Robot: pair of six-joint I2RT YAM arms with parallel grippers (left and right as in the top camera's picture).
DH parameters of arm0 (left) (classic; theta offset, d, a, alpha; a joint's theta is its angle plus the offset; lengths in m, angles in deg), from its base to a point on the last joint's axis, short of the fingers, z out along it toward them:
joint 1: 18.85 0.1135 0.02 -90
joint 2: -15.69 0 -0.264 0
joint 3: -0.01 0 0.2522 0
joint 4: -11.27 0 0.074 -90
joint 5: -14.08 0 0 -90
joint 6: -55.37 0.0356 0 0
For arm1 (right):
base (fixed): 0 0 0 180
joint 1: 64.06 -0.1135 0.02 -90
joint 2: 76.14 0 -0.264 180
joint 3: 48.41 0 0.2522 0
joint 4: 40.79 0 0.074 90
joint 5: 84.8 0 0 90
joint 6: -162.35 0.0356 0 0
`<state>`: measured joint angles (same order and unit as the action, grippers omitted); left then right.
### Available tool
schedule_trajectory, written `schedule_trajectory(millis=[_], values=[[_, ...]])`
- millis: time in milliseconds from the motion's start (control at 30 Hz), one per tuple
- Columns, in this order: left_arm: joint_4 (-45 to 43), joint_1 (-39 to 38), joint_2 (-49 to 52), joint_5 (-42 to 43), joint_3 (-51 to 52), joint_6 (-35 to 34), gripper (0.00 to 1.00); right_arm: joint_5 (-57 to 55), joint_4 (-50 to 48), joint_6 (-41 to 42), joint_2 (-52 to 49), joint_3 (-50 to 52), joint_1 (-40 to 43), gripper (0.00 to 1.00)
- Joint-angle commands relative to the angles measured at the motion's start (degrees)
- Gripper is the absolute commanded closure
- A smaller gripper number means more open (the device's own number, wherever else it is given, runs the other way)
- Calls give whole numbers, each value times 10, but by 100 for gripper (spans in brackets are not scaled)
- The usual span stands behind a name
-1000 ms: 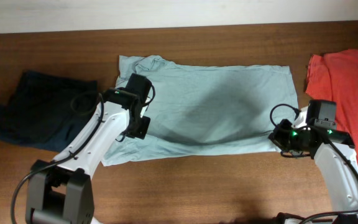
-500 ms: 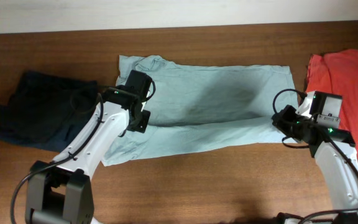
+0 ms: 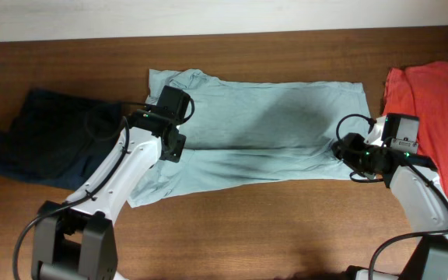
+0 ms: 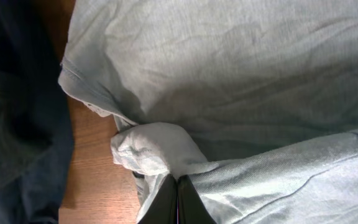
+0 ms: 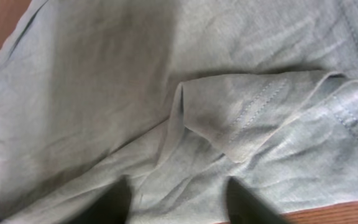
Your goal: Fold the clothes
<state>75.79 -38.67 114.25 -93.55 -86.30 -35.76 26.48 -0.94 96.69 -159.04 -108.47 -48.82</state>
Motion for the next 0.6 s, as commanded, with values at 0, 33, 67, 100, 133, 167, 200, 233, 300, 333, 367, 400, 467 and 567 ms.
schedule_trajectory(millis=[0, 33, 67, 100, 133, 167, 200, 233, 300, 333, 367, 400, 467, 567], values=[[-8, 1, -8, -7, -7, 7, 96, -10, -3, -4, -3, -9, -3, 86], [-11, 1, -8, -3, -7, 7, 96, -9, -4, -4, -7, -8, -7, 93], [-13, 1, -8, -1, -7, 7, 96, -9, -4, -3, -11, -8, -10, 96], [-13, 1, -8, 0, -7, 7, 96, -10, -4, -4, -21, -7, -14, 96], [-13, 1, -8, 0, -7, 7, 96, -12, -4, -3, -28, -7, -18, 96], [-13, 1, -8, 0, -7, 7, 96, -16, -4, -3, -42, -6, -23, 96], [-13, 1, -8, 0, -7, 7, 96, -18, -4, -3, -56, -6, -26, 96], [-13, 1, -8, 0, -7, 7, 96, -21, -7, -3, -76, -6, -29, 96], [-13, 1, -8, 0, -7, 7, 96, -22, -18, -3, -104, -6, -28, 96], [-13, 1, -8, 0, -7, 7, 96, -23, -24, -3, -114, -6, -29, 96], [-13, 1, -8, 0, -7, 7, 95, -23, -27, -3, -118, -6, -29, 95], [-13, 1, -8, 0, -7, 7, 96, -27, -35, -4, -122, -6, -28, 86], [-13, 1, -8, 0, -7, 7, 96, -46, -44, -4, -122, -7, -28, 85], [-13, 1, -8, 0, -7, 7, 95, -119, -83, -3, -122, -7, -23, 96]])
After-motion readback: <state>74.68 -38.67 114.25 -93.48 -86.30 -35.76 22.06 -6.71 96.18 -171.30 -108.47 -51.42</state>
